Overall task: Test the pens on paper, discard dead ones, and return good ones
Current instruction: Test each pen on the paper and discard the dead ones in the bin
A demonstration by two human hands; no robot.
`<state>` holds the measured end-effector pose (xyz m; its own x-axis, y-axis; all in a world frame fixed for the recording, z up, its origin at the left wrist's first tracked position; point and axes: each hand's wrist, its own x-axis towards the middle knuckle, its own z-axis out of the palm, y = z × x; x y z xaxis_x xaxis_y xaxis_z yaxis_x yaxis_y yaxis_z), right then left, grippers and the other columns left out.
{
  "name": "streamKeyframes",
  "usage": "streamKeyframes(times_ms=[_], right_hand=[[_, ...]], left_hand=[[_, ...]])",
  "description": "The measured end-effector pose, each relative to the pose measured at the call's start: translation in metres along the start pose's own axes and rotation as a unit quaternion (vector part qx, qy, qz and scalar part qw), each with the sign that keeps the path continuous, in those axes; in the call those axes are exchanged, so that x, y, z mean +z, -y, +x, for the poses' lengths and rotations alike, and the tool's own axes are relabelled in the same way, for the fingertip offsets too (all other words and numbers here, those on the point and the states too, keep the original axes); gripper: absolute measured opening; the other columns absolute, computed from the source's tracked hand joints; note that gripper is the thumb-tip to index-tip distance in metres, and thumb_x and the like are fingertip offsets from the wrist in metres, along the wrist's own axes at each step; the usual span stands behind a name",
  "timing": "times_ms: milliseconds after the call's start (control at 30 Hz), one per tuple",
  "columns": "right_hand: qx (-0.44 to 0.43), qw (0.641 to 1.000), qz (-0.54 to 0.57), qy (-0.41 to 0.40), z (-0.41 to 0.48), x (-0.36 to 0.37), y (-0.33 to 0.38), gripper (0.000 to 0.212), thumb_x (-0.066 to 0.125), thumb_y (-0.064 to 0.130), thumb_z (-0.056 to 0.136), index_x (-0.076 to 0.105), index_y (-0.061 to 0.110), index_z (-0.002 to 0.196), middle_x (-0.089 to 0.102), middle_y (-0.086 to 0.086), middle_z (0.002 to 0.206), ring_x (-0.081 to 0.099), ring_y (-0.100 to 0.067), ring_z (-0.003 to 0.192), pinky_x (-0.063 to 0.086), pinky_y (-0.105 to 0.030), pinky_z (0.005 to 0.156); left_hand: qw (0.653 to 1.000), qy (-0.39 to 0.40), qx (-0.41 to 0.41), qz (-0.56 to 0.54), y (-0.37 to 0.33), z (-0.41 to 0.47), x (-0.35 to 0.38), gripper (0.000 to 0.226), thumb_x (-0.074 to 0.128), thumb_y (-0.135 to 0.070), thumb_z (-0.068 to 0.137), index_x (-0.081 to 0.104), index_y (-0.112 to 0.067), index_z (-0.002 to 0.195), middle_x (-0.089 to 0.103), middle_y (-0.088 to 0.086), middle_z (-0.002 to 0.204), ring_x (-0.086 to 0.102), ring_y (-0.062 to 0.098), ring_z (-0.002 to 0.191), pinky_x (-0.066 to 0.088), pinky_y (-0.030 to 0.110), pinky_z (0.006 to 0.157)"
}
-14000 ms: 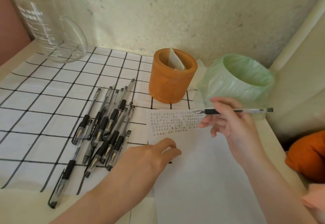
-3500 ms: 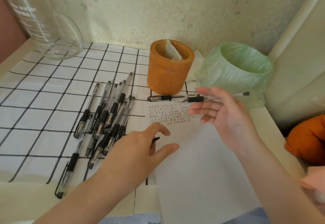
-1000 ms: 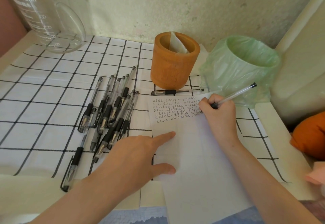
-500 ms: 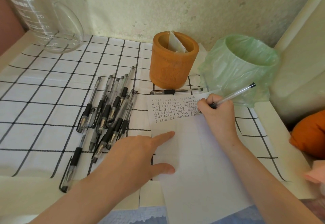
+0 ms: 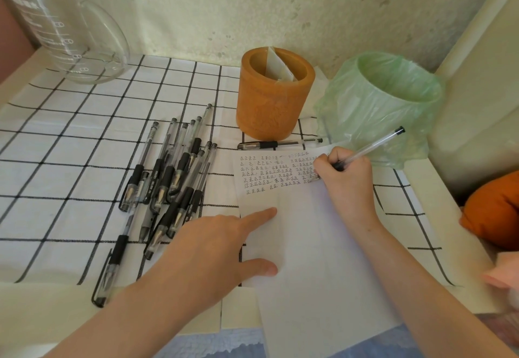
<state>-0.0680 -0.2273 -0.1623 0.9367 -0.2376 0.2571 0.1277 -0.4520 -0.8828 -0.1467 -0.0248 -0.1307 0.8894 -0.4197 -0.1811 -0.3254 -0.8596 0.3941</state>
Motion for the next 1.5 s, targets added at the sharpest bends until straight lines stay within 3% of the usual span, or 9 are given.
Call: streamKeyframes(times_ms=[167, 333, 467, 633, 800, 1100, 1300, 1500], right_hand=[[0.002, 1.000, 0.000, -0.002, 0.0003, 0.0004, -0.0005, 0.035, 0.057, -0.005, 0.078, 0.030, -0.002, 0.056, 0.023, 0.001, 0.053, 0.020, -0.006, 0.052, 0.017, -0.019, 0.047], [0.013, 1.000, 0.017, -0.006, 0.0016, -0.0012, -0.0021, 0.029, 0.058, 0.001, 0.082, 0.043, -0.012, 0.061, 0.038, -0.015, 0.055, 0.032, -0.016, 0.054, 0.026, -0.023, 0.049], [0.008, 1.000, 0.020, -0.004, 0.0025, -0.0002, -0.0021, 0.031, 0.059, 0.004, 0.085, 0.047, -0.012, 0.061, 0.038, -0.020, 0.054, 0.034, -0.016, 0.052, 0.029, -0.023, 0.050], [0.008, 1.000, 0.008, 0.001, 0.0019, 0.0010, -0.0025, 0.032, 0.060, 0.005, 0.085, 0.046, -0.010, 0.061, 0.043, -0.018, 0.056, 0.035, -0.008, 0.050, 0.028, -0.019, 0.048], [0.005, 1.000, 0.003, -0.007, 0.0011, 0.0007, -0.0015, 0.033, 0.058, 0.003, 0.085, 0.040, -0.008, 0.060, 0.033, -0.006, 0.053, 0.029, -0.007, 0.051, 0.024, -0.019, 0.048], [0.011, 1.000, 0.006, -0.011, 0.0025, -0.0003, -0.0030, 0.028, 0.059, 0.003, 0.083, 0.047, -0.012, 0.063, 0.040, -0.025, 0.056, 0.035, -0.019, 0.054, 0.028, -0.025, 0.052], [0.001, 1.000, -0.002, -0.001, 0.0019, 0.0001, -0.0029, 0.030, 0.059, 0.001, 0.082, 0.042, -0.011, 0.060, 0.036, -0.013, 0.055, 0.031, -0.013, 0.054, 0.026, -0.022, 0.050], [0.004, 1.000, -0.006, -0.001, 0.0013, -0.0001, -0.0030, 0.029, 0.058, -0.002, 0.079, 0.038, -0.011, 0.059, 0.033, -0.013, 0.056, 0.028, -0.016, 0.057, 0.023, -0.024, 0.050]], left_hand=[[1.000, -0.001, 0.001, 0.000, -0.0004, 0.0000, -0.0008, 0.073, 0.046, -0.072, 0.075, 0.008, -0.059, 0.137, 0.038, -0.018, 0.067, 0.038, 0.000, 0.064, 0.026, 0.008, 0.053], [1.000, -0.001, 0.001, 0.003, -0.0004, 0.0000, -0.0002, 0.073, 0.046, -0.072, 0.075, 0.009, -0.059, 0.137, 0.036, -0.019, 0.067, 0.038, 0.002, 0.066, 0.025, 0.009, 0.052], [1.000, 0.000, 0.001, 0.001, -0.0004, 0.0006, 0.0002, 0.073, 0.046, -0.071, 0.075, 0.009, -0.059, 0.137, 0.037, -0.017, 0.066, 0.039, 0.002, 0.066, 0.026, 0.010, 0.053], [1.000, 0.002, 0.000, 0.000, 0.0009, 0.0011, 0.0009, 0.073, 0.046, -0.072, 0.075, 0.009, -0.059, 0.137, 0.040, -0.015, 0.067, 0.038, -0.002, 0.060, 0.028, 0.011, 0.052], [1.000, 0.002, 0.000, -0.005, 0.0010, 0.0002, 0.0011, 0.073, 0.046, -0.072, 0.074, 0.009, -0.059, 0.137, 0.043, -0.015, 0.069, 0.039, -0.002, 0.062, 0.029, 0.010, 0.053], [1.000, 0.004, -0.003, -0.006, 0.0007, 0.0006, 0.0010, 0.074, 0.046, -0.072, 0.074, 0.010, -0.059, 0.137, 0.042, -0.015, 0.067, 0.038, -0.003, 0.060, 0.027, 0.011, 0.052], [1.000, 0.004, -0.001, 0.004, -0.0006, 0.0003, -0.0003, 0.074, 0.045, -0.072, 0.075, 0.008, -0.059, 0.137, 0.039, -0.018, 0.067, 0.037, 0.000, 0.062, 0.026, 0.010, 0.051], [1.000, 0.006, -0.002, 0.005, -0.0009, 0.0007, -0.0004, 0.073, 0.045, -0.072, 0.075, 0.008, -0.059, 0.136, 0.038, -0.017, 0.066, 0.038, 0.000, 0.062, 0.026, 0.010, 0.052]])
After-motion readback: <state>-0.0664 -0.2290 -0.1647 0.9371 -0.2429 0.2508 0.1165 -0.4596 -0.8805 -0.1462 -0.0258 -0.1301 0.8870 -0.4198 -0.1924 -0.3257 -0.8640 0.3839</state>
